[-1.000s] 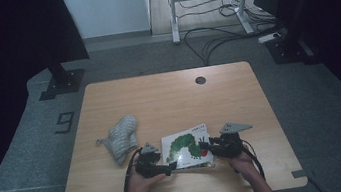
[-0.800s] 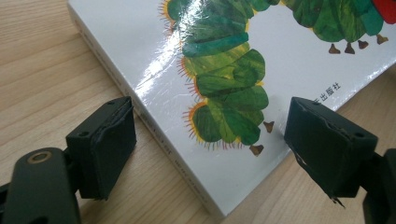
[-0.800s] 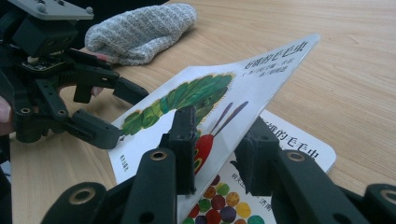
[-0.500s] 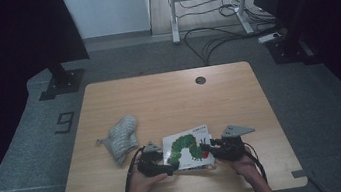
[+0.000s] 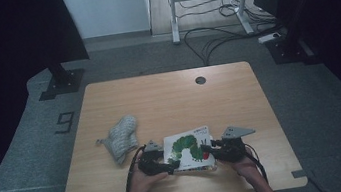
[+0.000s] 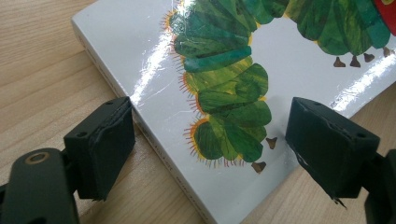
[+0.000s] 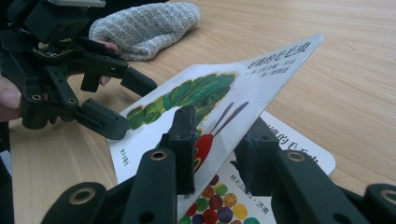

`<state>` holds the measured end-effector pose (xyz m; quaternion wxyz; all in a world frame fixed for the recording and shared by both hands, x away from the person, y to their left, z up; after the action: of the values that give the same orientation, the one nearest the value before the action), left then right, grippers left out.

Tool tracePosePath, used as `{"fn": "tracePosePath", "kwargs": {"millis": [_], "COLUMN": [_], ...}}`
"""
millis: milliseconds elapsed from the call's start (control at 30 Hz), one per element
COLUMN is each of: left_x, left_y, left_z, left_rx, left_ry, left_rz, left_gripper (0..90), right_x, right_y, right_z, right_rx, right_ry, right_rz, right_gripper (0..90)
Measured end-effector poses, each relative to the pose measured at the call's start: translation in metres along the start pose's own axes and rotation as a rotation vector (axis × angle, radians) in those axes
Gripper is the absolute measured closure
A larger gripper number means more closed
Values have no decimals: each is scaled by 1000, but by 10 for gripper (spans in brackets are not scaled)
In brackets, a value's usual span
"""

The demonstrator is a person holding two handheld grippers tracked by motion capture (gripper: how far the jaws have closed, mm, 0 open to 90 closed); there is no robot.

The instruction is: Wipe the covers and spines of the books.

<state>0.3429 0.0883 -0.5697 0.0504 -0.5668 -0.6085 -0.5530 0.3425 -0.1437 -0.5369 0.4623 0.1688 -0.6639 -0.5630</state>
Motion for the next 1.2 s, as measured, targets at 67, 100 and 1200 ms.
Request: {"fn": "tracePosePath", "kwargs": {"millis": [67,100,1200], "left_x": [0,1,-3], "left_y": [0,0,6], "left_z": [0,0,5], "left_rx": [2,5,67], "left_ry": [-3,-5,-92], "left_rz": [5,11,61], "left_gripper": [164,163,103], "right_x": [1,1,10], "right_y": [0,0,6], "right_z": [1,1,16], "right_rx": [1,2,144], "right_ry": [0,2,21], "right_rz": [1,0,-24], "right_gripper": [690,690,712]}}
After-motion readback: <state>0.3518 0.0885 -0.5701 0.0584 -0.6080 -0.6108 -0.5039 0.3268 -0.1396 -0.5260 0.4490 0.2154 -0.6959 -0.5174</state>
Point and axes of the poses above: each handheld gripper's, and its own axes: x roughly backward along the jaws, y roughly out of its top, z roughly to its left, the point moved 5 cm from there along -x, roughly forward along the jaws, and after that the axes turned 10 degrees about x, right-handed, at the moved point
